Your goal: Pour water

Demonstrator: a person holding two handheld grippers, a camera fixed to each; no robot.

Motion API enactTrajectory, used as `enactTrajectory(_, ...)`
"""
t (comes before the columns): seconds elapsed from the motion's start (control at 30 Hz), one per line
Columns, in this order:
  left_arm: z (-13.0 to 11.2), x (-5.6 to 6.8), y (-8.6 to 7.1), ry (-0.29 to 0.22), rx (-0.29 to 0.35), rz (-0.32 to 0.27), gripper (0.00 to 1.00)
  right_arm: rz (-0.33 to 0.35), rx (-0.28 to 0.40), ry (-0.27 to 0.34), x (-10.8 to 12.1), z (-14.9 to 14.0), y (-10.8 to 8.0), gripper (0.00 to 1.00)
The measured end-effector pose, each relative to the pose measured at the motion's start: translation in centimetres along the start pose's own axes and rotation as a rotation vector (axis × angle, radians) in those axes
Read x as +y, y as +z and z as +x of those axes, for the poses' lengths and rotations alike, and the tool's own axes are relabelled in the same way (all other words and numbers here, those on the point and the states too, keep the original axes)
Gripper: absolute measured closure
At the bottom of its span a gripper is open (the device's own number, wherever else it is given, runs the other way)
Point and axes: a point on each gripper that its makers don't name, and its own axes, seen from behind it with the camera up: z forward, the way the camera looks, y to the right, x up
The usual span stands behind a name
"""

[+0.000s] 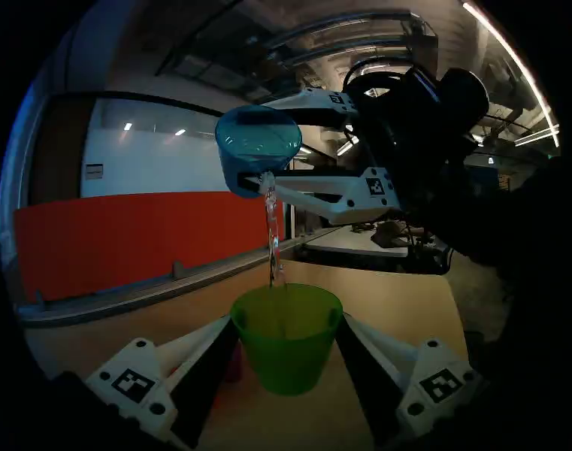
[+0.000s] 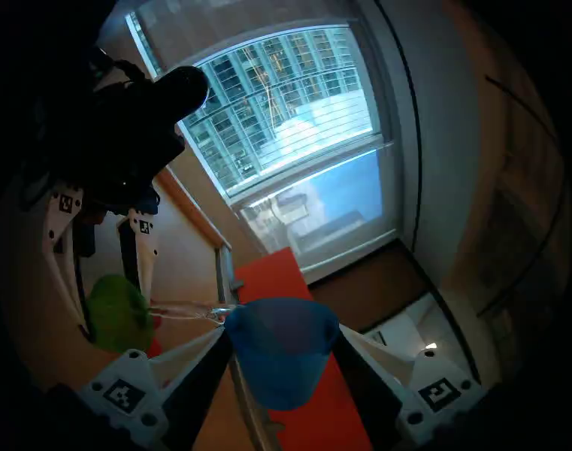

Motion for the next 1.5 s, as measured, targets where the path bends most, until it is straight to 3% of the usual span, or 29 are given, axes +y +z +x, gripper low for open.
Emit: enactTrajectory(1.5,0.6,-0.5,0.1,0.002,0.003,0.02,0.14,-0.057,0.01,-0.236,3.3,1.4,0.4,0.1)
